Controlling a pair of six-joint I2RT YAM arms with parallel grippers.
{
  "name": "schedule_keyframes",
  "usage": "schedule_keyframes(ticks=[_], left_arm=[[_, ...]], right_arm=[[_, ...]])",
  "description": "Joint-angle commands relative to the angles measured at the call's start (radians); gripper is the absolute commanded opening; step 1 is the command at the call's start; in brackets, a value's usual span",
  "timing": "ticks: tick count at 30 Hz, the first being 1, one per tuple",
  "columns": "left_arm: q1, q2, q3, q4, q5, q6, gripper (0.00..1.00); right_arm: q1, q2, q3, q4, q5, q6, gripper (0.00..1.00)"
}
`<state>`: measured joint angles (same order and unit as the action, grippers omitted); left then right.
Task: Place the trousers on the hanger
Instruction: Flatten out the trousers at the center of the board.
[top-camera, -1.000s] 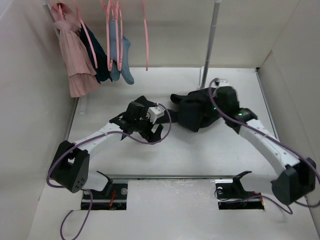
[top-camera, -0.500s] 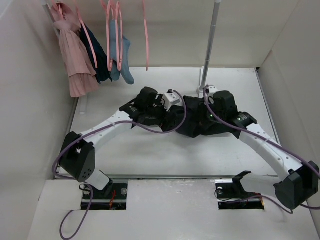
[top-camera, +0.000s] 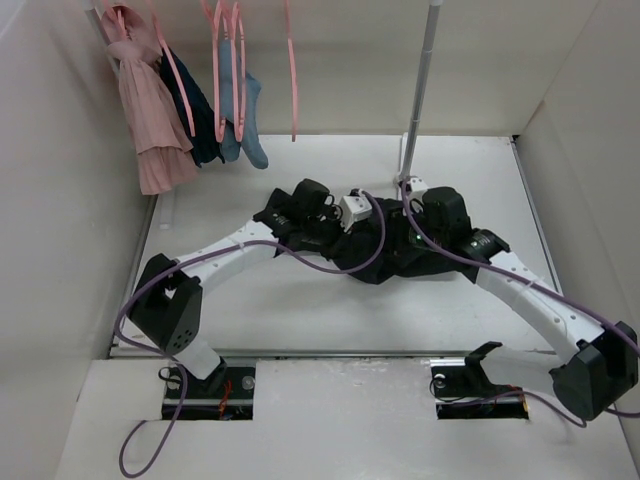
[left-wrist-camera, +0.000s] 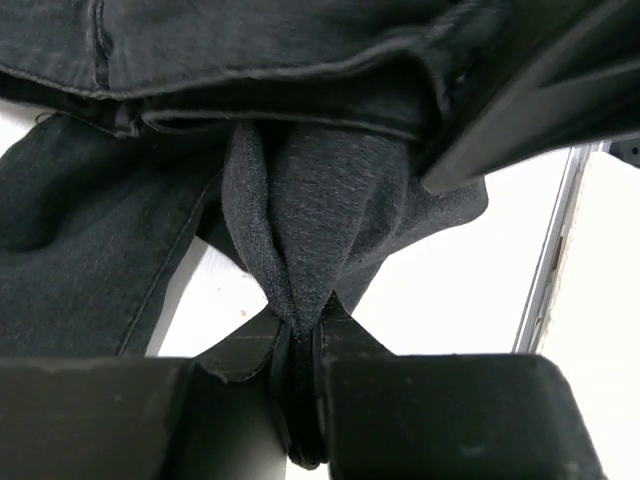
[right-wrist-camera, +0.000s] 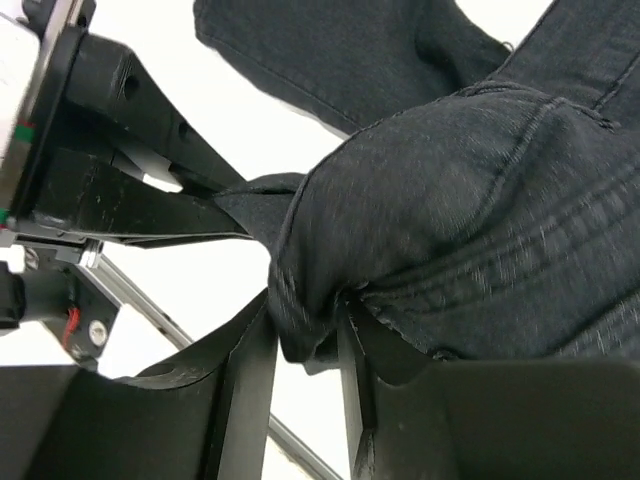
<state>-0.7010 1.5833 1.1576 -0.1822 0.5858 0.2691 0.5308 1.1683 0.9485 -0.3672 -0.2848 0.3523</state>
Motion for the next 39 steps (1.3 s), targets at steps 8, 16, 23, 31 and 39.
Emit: schedule_keyframes(ticks=[8,16,23,31,39], left_arm=[[0.0,-0.149,-0.025,-0.166,-0.119,0.088,0.0],[0.038,-0.247,-0.023,-0.313,-0.388,0.111,0.0],[0.138,-0.446,-0.007,-0.354,-0.84,0.338,0.0],[0.176,-0.506,0.002,-0.441,-1.156,0.536,0.0],[0.141,-0.526,0.047,-0.883,-0.749,0.561,0.28]], right_arm=[[-0.1,-0.019,-0.033,0.054,0.062,0.017,0.15],[-0.202,-0.022,0.071,0.054,0.182,0.042,0.0],[-0.581,-0.082,0.439,-0.128,0.405,-0.008,0.0],[-0.736,-0.062,0.497,-0.176,0.415,-0.013,0.0],[-0.83,-0.117,0.478,-0.194,0.38,-0.004,0.0]])
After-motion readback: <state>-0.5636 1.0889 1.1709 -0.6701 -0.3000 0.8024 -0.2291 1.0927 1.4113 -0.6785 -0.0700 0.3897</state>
